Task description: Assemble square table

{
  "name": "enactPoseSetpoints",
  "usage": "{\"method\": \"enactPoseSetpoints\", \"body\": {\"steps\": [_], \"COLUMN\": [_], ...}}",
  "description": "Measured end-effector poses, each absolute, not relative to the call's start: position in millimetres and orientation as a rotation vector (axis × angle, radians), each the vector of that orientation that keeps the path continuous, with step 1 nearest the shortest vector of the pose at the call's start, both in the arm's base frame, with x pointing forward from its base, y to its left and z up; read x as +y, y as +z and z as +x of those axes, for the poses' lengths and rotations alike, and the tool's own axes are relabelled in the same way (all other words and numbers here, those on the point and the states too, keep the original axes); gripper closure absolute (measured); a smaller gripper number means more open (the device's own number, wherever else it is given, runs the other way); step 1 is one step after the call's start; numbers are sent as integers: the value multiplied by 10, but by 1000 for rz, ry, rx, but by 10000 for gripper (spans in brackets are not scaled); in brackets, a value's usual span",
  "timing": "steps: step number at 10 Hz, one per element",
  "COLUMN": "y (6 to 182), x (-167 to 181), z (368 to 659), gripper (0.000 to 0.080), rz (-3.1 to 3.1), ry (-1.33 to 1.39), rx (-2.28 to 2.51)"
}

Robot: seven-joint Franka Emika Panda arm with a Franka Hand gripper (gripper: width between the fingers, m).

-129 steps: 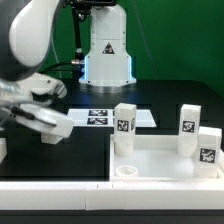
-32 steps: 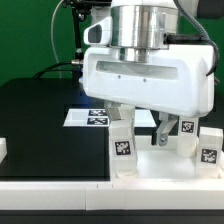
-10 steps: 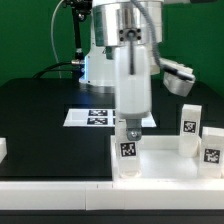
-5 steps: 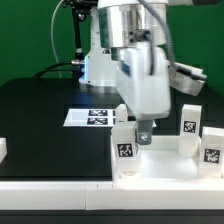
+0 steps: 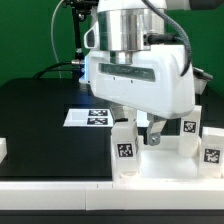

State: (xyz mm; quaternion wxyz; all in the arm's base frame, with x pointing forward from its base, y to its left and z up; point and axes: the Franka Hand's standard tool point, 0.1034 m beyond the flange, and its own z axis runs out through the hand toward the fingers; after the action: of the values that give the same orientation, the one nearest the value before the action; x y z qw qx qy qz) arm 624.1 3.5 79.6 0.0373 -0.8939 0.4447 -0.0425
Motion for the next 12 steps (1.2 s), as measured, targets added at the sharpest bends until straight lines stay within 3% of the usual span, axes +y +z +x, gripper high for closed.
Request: {"method": "enactPoseSetpoints", "body": {"steps": [3, 6, 8, 9, 12], "y": [843, 833, 830, 821, 793], "x": [181, 137, 138, 113, 171], "z": [6324, 6317, 6316, 6301, 6276], "gripper": [151, 151, 432, 505, 507], "rz": [-3030, -3022, -2968, -2919, -2584], "ry": [-189, -187, -183, -173, -138], "rx": [703, 737, 908, 1050, 1675]}}
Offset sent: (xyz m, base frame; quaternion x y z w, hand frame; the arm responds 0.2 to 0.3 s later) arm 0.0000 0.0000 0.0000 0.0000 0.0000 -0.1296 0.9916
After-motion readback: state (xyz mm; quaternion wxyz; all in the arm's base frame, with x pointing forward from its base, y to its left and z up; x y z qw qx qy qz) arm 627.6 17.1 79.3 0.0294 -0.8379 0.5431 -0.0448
